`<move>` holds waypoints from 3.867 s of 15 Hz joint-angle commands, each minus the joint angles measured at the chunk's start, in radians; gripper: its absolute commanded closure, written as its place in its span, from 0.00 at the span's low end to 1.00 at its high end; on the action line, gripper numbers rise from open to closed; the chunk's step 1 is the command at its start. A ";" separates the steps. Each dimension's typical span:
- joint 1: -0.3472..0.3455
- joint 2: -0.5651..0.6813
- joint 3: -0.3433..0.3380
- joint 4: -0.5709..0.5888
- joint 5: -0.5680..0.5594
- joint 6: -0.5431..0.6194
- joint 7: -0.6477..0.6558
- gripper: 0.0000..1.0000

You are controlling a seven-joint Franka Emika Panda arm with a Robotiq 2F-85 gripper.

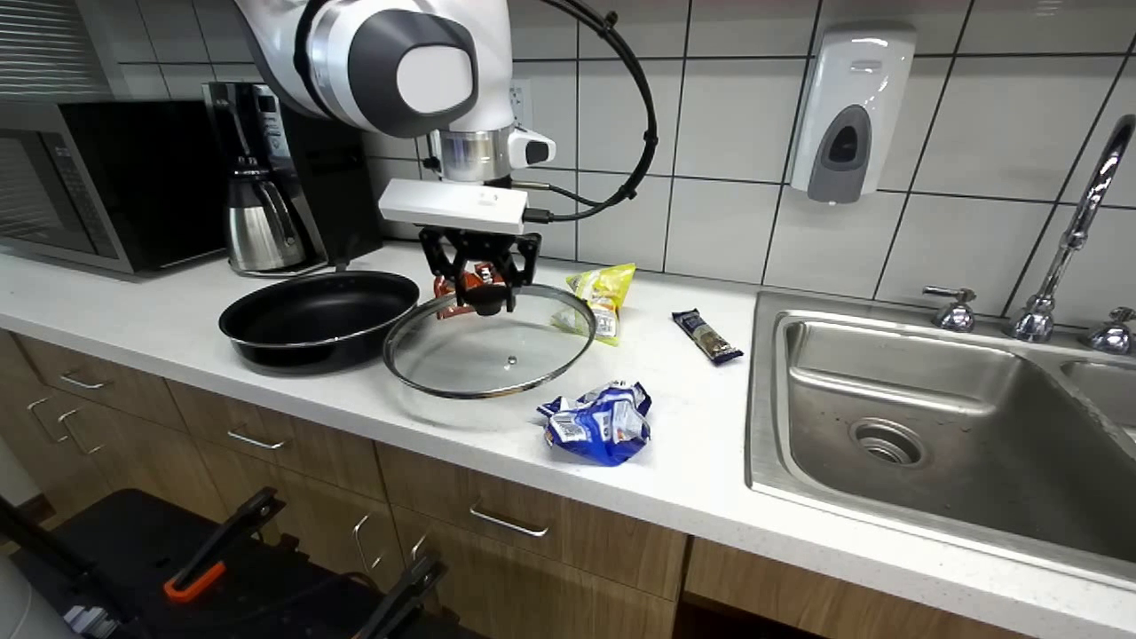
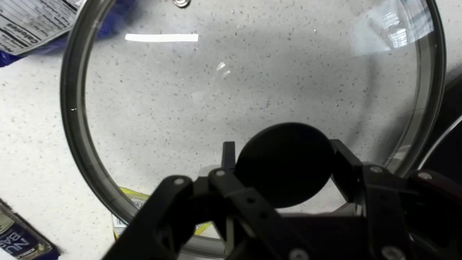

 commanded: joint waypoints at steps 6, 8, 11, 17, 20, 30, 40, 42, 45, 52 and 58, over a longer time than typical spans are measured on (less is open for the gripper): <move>-0.079 0.089 0.075 0.098 0.118 -0.002 -0.110 0.61; -0.095 0.108 0.092 0.111 0.127 -0.003 -0.114 0.61; -0.118 0.136 0.116 0.130 0.140 -0.004 -0.122 0.61; -0.159 0.184 0.164 0.162 0.148 -0.006 -0.128 0.61; -0.176 0.205 0.186 0.176 0.147 -0.004 -0.125 0.61; -0.225 0.238 0.231 0.185 0.153 0.000 -0.127 0.61; -0.232 0.220 0.247 0.181 0.165 -0.003 -0.127 0.00; -0.228 0.205 0.245 0.175 0.161 0.001 -0.121 0.00; -0.218 0.165 0.232 0.153 0.143 0.003 -0.104 0.00; -0.197 0.032 0.189 0.057 0.121 0.022 -0.086 0.00; -0.183 -0.071 0.123 -0.054 0.095 0.055 -0.067 0.00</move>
